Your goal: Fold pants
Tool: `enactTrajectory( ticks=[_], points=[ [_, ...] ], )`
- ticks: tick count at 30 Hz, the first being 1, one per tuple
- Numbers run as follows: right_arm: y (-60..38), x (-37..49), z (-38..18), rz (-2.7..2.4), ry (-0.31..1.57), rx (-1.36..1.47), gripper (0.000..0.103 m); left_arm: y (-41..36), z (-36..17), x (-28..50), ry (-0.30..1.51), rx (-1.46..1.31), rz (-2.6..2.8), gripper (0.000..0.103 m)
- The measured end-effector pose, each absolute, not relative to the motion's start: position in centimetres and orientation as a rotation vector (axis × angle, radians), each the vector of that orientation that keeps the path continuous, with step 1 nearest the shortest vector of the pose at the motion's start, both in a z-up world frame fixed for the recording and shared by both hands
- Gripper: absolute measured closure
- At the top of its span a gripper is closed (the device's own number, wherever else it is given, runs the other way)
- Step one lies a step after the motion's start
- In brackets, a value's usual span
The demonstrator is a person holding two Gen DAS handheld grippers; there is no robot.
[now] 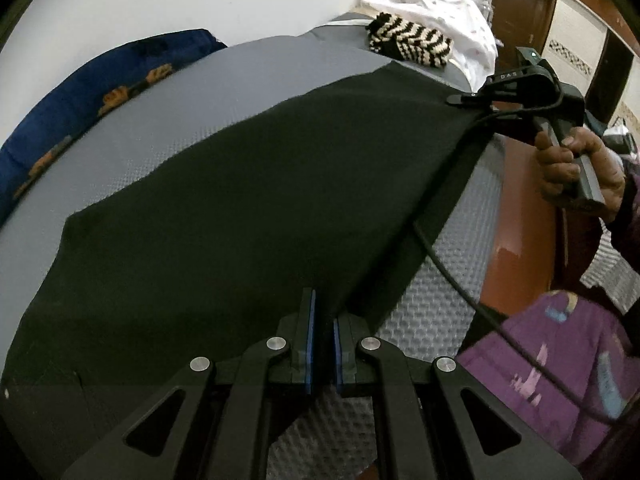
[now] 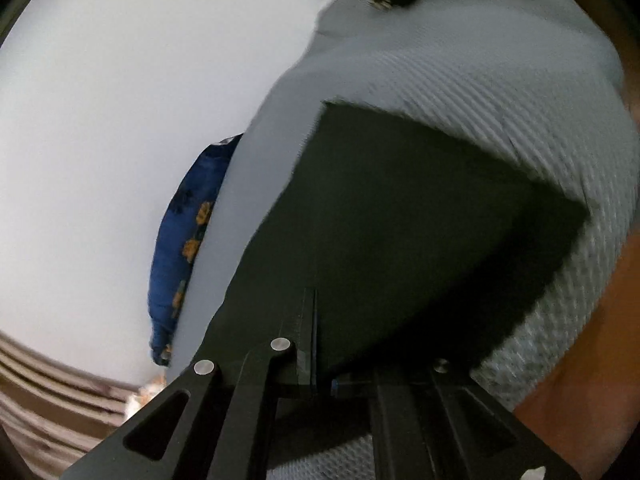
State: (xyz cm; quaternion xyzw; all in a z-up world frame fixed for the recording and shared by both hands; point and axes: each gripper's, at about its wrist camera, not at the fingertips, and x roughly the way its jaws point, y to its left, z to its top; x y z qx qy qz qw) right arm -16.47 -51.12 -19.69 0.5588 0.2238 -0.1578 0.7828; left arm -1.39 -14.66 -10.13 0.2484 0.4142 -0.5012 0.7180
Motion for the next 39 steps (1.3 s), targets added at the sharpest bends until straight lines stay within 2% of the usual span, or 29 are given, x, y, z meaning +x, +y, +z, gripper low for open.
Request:
enactTrajectory(
  ticks=[6,13,16,39],
  points=[
    [-52.2,-17.2,-20.1,-0.345,0.379,1.307,0.095,-14.7,-9.4,-1.7,0.902,0.576,-1.105,0.095],
    [-52.1,-19.1,-19.3,-0.397,0.414,1.264,0.098,-14.1,-9.3,-2.2,0.899,0.558,-1.103,0.095],
    [-52.6,-19.7,-20.7,-0.421,0.436,1.284,0.101,-13.9,-9.3,-2.4,0.892,0.575,-1.108,0.095],
    [-52.5,-21.8,-20.8,-0.456,0.433,1.24,0.101,-12.8,-9.4,-3.5,0.864,0.589,-1.144,0.094]
  ],
)
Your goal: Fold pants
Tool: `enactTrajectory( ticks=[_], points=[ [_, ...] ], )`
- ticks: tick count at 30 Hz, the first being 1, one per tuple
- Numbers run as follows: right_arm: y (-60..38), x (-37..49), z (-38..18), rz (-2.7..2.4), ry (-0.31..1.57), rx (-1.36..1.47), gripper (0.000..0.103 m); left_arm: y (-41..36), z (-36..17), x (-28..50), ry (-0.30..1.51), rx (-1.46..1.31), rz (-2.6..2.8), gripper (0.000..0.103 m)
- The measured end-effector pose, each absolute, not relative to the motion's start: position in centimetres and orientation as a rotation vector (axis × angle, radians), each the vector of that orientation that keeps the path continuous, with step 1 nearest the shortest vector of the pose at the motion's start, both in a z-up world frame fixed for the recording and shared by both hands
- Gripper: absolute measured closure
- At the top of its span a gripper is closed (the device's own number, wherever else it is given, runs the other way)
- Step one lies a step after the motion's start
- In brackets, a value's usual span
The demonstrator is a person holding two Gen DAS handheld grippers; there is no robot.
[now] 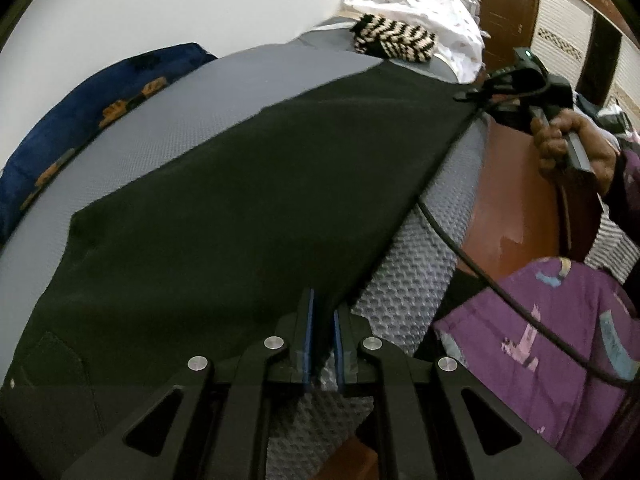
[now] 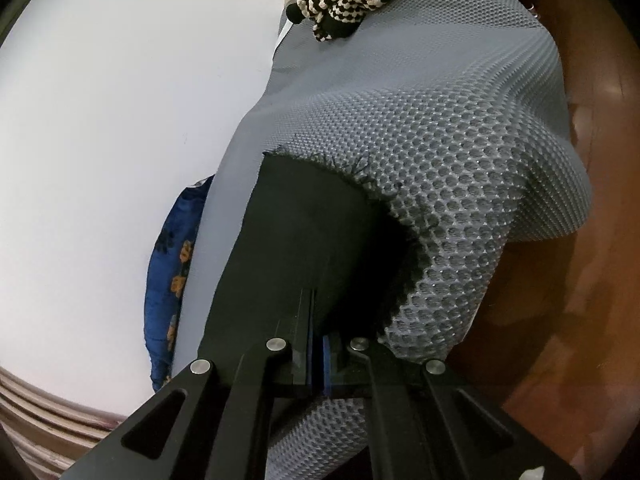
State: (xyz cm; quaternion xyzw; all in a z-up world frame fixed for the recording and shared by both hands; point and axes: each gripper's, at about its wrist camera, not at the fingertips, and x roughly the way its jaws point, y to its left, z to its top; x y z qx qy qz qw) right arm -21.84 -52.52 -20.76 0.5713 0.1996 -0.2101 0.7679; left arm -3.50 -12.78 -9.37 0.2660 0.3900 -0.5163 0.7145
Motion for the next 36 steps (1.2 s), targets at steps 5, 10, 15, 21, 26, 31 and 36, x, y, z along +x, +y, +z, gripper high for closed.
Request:
enactTrajectory(
  ticks=[5,10,15,21,26,31,36],
  points=[
    [-52.8,-21.6,-20.3,-0.457,0.46,1.204,0.101,-12.3,-9.5,-3.6,0.838,0.625,-1.099,0.056],
    [-53.8,-24.3,-19.5,-0.519,0.414,1.21,0.089,-9.7,-6.7,-2.5,0.745,0.517,-1.016,0.02],
    [-54.0,-28.8,-17.2,-0.598,0.37,1.206,0.083,-4.3,-4.1,1.0,0.746,0.397,-0.83,0.019],
    [-47.0,-23.8,-9.8,-0.338,0.47,0.891,0.074,4.6,-2.9,4.8,0.742,0.36,-0.54,0.019],
    [-35.2,-11.9,-8.4,0.071,0.667,0.691,0.066,10.7,-3.6,7.3,0.818,0.251,-0.412,0.019],
    [-21.5,-2.2,-11.3,0.415,0.894,0.57,0.067,13.7,-5.6,8.2,0.833,0.279,-0.349,0.019],
    [-13.2,1.6,-13.8,0.526,1.016,0.428,0.067,14.6,-8.0,8.2,0.862,0.305,-0.367,0.019]
  ],
)
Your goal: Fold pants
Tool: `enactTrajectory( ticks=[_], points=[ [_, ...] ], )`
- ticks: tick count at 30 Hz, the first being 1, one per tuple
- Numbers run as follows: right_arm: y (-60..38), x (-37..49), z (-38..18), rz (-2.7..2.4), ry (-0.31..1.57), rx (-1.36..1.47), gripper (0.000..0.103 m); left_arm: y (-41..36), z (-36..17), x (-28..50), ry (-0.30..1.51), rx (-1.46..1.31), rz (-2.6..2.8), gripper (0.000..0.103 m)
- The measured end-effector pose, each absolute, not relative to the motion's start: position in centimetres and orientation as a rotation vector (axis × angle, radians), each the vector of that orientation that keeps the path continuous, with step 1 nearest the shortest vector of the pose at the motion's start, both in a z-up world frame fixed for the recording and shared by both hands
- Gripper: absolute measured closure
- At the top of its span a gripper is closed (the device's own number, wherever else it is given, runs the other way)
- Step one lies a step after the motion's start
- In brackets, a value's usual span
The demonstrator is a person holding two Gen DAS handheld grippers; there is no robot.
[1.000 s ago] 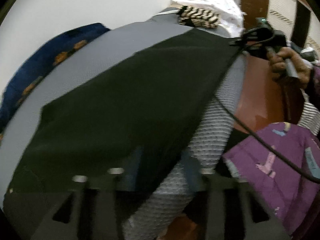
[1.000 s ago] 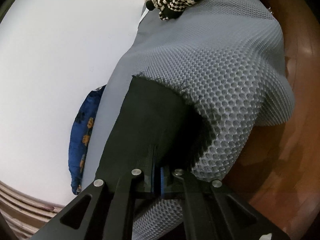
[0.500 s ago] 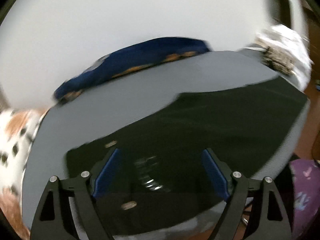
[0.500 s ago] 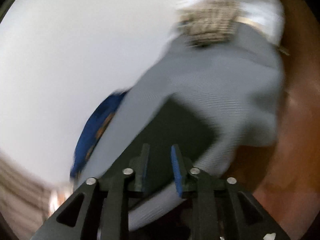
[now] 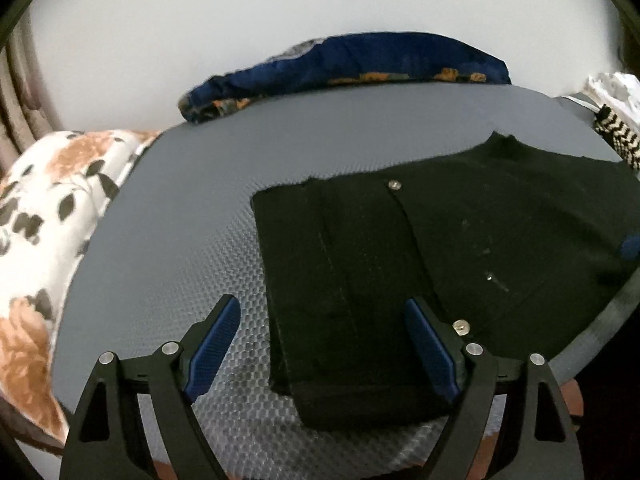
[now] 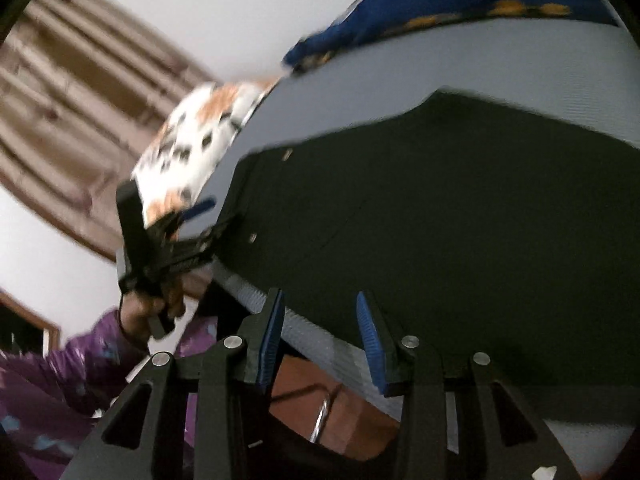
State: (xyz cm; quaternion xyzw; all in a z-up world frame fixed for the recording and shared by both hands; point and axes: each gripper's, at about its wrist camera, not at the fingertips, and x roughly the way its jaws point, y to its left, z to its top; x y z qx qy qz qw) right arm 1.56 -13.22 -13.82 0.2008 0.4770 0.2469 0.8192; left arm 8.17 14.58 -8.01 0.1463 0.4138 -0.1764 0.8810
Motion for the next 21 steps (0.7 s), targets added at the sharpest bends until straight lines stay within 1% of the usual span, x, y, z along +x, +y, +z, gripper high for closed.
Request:
enactTrajectory(
  ticks=[3,5,8,10,13,17,21],
  points=[
    [-11.0,3.2,-15.8,0.479,1.078,0.333,0.067,15.1,-8.9,9.4,0.867,0.259,-0.392,0.018],
    [-11.0,3.7,-16.7,0.431,1.086,0.305,0.07,15.7,-8.9,10.5,0.884,0.192,-0.4,0.018],
    [-12.1,4.3,-16.8,0.396,1.071,0.382,0.071,16.7,-8.2,11.6,0.84,0.158,-0.346,0.018],
    [-13.1,4.4,-16.9,0.377,1.071,0.408,0.072,17.5,-8.2,12.6,0.849,0.13,-0.344,0.018],
    [-14.1,4.0,-16.5,0.365,1.064,0.446,0.069,18.4,-8.0,13.2,0.87,0.074,-0.373,0.017],
    [-13.8,3.2,-14.3,0.402,0.998,0.467,0.069,18.9,-6.4,12.7,0.799,0.1,-0.347,0.017],
    [-11.9,3.7,-13.3,0.464,0.985,0.435,0.069,20.5,-5.7,13.8,0.803,0.04,-0.35,0.017]
  ],
)
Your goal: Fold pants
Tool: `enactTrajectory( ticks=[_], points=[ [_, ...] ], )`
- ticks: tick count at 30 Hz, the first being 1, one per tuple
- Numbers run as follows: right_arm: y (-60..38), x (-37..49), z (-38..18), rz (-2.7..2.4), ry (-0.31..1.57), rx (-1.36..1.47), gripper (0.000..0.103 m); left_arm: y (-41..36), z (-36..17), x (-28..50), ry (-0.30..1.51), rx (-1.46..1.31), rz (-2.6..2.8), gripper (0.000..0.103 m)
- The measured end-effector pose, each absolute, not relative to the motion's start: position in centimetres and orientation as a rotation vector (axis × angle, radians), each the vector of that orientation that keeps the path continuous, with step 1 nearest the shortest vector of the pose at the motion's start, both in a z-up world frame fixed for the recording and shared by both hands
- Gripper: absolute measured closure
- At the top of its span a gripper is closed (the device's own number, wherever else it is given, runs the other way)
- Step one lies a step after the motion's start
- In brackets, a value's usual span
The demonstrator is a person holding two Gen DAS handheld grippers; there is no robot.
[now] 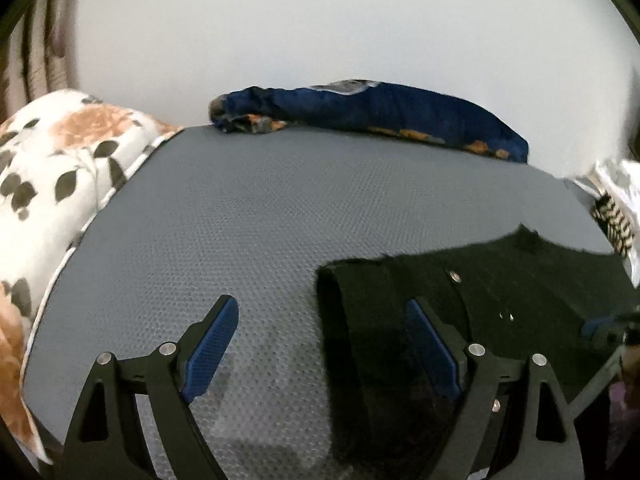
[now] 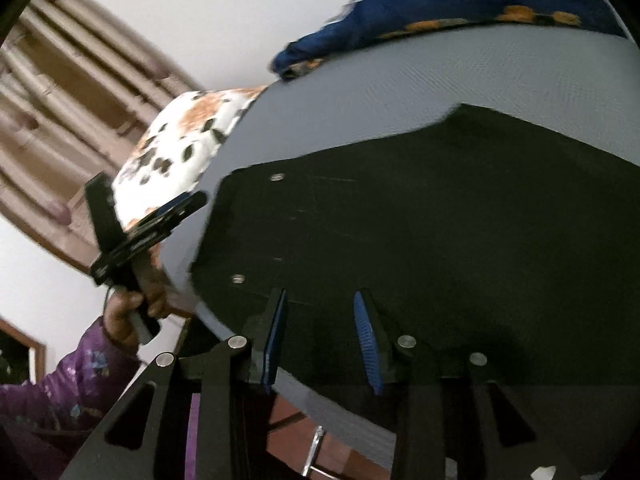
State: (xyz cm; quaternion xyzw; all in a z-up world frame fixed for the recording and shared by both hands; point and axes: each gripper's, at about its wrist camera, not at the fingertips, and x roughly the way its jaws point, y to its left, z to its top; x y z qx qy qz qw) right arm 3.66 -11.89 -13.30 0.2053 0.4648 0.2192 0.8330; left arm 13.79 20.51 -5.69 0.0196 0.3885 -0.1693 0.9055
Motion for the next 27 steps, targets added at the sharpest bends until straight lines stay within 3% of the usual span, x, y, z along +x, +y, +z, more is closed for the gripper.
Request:
enactTrajectory(
  ticks=[11,14,18,21,23,25,27],
  points=[
    [1.7,10.0,-13.0,0.647,1.025,0.163,0.069,26.2,-6.2,14.8,0.833,-0.032,-0.211,0.017],
    [3.2,12.8,-14.0,0.537,1.042,0.06,0.078,26.2,-6.3,14.4,0.84,0.03,-0.233,0.017],
    [1.9,14.6,-14.7,0.446,1.037,0.099,0.103,26.1,-5.9,14.4,0.855,0.031,-0.314,0.017],
    [1.1,14.2,-14.7,0.461,1.025,0.166,0.102,25.8,-5.7,14.3,0.892,-0.034,-0.455,0.017],
    [0.3,13.4,-14.3,0.481,0.999,0.222,0.095,25.2,-5.8,14.0,0.913,-0.057,-0.566,0.017],
    [-1.0,12.5,-13.9,0.477,0.967,0.286,0.079,24.0,-6.3,14.0,0.955,-0.028,-0.628,0.017],
    [-2.9,11.5,-13.6,0.469,0.952,0.349,0.076,22.8,-7.0,14.1,1.004,0.013,-0.653,0.017]
  ],
)
